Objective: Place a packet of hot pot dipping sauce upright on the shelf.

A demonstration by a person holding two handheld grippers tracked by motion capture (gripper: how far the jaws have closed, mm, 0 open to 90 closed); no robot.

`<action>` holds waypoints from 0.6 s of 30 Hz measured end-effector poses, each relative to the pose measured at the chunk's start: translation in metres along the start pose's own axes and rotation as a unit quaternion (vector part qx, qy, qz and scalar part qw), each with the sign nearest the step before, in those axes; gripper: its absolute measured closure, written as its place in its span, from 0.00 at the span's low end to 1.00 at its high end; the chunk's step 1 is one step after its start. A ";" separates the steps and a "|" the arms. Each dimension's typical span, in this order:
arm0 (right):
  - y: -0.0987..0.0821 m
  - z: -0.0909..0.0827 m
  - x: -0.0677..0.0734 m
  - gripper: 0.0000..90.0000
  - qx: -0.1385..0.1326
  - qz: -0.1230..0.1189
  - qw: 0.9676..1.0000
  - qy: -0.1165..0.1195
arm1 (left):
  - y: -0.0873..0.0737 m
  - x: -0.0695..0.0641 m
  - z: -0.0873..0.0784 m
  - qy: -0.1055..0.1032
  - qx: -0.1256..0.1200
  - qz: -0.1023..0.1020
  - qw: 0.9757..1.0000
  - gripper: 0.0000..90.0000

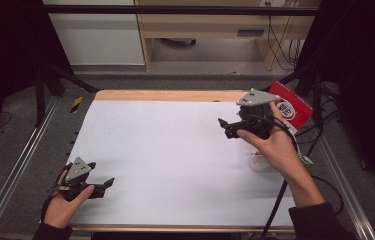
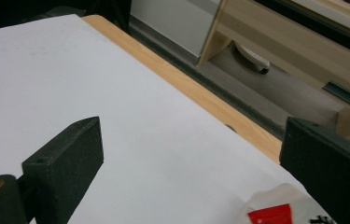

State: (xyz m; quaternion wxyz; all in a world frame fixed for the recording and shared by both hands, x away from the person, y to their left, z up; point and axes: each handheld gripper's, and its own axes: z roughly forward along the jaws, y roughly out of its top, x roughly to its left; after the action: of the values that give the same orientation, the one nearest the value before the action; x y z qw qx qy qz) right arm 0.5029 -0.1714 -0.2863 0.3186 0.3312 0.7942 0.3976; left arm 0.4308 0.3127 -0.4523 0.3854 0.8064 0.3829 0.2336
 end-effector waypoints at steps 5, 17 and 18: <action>-0.011 0.008 0.022 0.08 0.003 0.009 1.000 0.020 | 0.000 0.000 0.000 0.001 0.001 0.002 1.000 0.13; -0.046 0.015 0.058 0.09 0.012 0.020 0.999 0.038 | 0.000 0.000 0.001 0.003 0.005 0.006 1.000 0.12; -0.051 0.015 0.060 0.09 0.014 0.020 0.999 0.040 | 0.000 -0.001 0.001 0.003 0.004 0.006 1.000 0.12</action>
State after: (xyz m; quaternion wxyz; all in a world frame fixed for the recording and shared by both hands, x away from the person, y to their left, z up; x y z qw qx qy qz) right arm 0.4656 -0.1416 -0.3507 0.2741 0.3351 0.8051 0.4055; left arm 0.4307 0.3122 -0.4529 0.3794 0.8096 0.3802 0.2368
